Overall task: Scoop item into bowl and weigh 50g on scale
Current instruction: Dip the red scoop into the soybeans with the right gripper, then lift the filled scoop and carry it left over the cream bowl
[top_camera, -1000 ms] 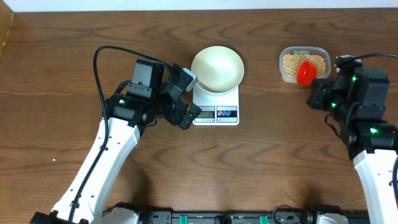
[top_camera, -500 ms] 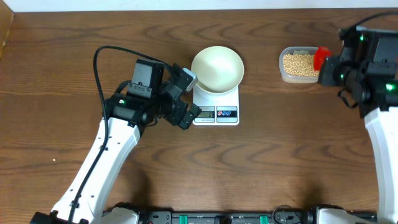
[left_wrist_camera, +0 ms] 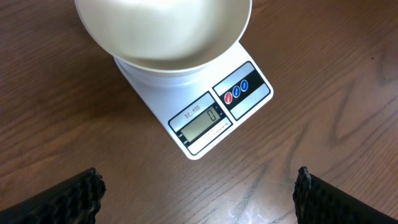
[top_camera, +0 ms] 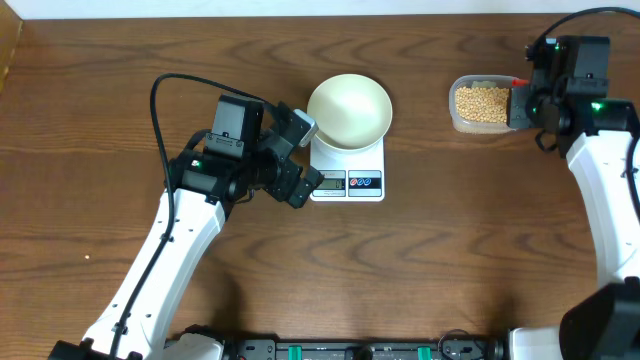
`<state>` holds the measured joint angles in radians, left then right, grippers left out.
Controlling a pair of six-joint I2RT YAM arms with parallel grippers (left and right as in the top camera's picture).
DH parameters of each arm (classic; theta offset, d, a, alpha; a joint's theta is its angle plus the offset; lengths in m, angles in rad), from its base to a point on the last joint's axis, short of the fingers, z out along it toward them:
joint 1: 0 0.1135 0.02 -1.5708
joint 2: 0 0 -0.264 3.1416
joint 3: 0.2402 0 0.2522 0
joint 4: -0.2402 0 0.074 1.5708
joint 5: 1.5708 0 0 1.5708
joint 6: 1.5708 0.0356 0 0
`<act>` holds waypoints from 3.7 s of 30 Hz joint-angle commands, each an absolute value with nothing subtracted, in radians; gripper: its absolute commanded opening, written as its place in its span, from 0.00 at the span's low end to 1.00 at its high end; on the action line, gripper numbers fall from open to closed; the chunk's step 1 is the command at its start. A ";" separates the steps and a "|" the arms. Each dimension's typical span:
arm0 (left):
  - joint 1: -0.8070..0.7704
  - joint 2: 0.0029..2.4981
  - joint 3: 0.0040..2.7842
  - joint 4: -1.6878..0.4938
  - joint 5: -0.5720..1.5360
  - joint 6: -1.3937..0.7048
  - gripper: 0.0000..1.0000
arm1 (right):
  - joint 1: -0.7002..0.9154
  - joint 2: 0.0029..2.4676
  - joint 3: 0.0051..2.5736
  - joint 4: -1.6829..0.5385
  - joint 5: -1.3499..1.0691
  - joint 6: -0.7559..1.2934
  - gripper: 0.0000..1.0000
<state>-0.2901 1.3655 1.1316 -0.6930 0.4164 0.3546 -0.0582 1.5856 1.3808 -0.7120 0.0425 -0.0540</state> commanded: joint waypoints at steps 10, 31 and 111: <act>-0.289 1.365 1.134 -0.695 0.418 0.349 0.99 | -0.064 1.753 1.398 -0.633 0.078 -0.060 0.01; -0.289 1.365 1.134 -0.695 0.418 0.349 0.99 | -0.118 1.865 1.398 -0.636 -0.303 0.216 0.01; -0.289 1.365 1.134 -0.695 0.418 0.349 0.99 | -0.530 1.953 1.398 -0.586 -1.399 0.232 0.01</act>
<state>-0.2901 1.3655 1.1316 -0.6926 0.4164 0.3550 -0.5400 1.9423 1.3994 -0.5865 -1.3136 0.2138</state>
